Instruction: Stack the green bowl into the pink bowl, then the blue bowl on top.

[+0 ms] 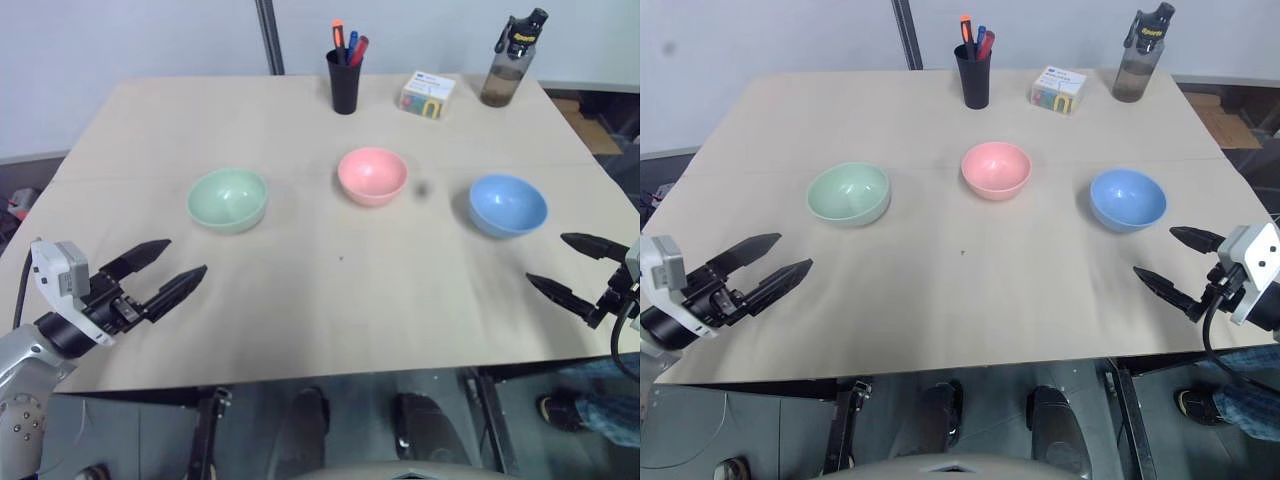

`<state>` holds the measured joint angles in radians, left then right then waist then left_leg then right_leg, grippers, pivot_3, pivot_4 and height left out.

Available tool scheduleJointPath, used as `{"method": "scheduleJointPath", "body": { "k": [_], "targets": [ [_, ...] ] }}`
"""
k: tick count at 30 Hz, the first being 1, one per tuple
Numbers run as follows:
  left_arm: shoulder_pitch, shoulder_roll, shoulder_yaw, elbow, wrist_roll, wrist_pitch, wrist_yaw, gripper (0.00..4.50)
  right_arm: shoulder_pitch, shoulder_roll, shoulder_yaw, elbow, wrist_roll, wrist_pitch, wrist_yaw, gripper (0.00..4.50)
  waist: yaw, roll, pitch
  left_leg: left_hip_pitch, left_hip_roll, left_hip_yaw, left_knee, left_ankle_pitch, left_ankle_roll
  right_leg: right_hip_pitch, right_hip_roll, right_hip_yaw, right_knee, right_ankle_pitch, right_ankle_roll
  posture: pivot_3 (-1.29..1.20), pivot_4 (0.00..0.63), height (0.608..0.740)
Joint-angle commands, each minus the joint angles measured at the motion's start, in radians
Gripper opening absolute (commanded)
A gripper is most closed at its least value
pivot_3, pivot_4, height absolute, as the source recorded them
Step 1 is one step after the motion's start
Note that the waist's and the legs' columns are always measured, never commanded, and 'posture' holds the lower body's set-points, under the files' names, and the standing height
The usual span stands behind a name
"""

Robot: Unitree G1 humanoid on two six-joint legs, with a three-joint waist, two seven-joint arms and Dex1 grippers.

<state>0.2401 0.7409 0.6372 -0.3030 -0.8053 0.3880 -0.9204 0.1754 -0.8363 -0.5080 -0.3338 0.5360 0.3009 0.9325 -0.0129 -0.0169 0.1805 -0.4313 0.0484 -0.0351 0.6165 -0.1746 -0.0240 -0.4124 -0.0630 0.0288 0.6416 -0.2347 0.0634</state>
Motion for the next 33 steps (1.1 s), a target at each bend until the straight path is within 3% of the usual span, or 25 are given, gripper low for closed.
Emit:
{"method": "scheduleJointPath", "body": {
  "k": [1,15,20,26,33],
  "targets": [
    [-0.012,-0.011,-0.007,-0.021,0.008,-0.016,0.001,4.5,-0.025,-0.003,0.002,-0.02,0.001,-0.007,-0.007,4.49,0.0,0.0,0.0,0.0,0.0,0.0,0.0,0.0,0.0,0.0,0.0,0.0,0.0,0.0,0.0,0.0,0.15,0.74],
    [-0.065,-0.129,-0.104,-0.081,0.04,-0.033,0.111,4.5,-0.152,0.066,0.166,-0.015,-0.071,-0.035,-0.07,4.49,0.001,-0.001,-0.001,0.001,0.0,0.0,0.001,0.0,0.0,0.001,0.001,0.0,0.001,0.0,0.0,0.0,0.15,0.74],
    [-0.13,-0.22,-0.219,-0.13,0.111,-0.055,0.232,4.5,-0.343,0.126,0.418,0.039,-0.243,-0.051,-0.132,4.49,-0.008,-0.002,-0.001,0.002,0.0,0.001,0.002,0.0,0.0,0.001,0.001,0.002,0.002,0.001,0.001,0.0,0.15,0.74],
    [-0.103,-0.205,-0.279,-0.181,0.091,-0.089,0.112,4.5,-0.754,0.315,0.719,0.418,-0.489,-0.124,-0.167,4.49,-0.017,-0.003,-0.001,0.002,0.003,0.001,0.004,0.001,0.0,0.001,0.005,0.004,0.004,0.005,-0.002,0.0,0.15,0.74],
    [-0.006,-0.18,-0.208,-0.232,0.068,-0.106,0.083,4.5,-1.112,0.489,0.847,0.971,-0.639,-0.357,-0.161,4.49,-0.026,-0.003,-0.001,0.001,0.006,0.0,0.001,0.001,0.0,-0.001,0.01,0.005,0.004,0.005,-0.003,0.0,0.15,0.74]
  ]
}}
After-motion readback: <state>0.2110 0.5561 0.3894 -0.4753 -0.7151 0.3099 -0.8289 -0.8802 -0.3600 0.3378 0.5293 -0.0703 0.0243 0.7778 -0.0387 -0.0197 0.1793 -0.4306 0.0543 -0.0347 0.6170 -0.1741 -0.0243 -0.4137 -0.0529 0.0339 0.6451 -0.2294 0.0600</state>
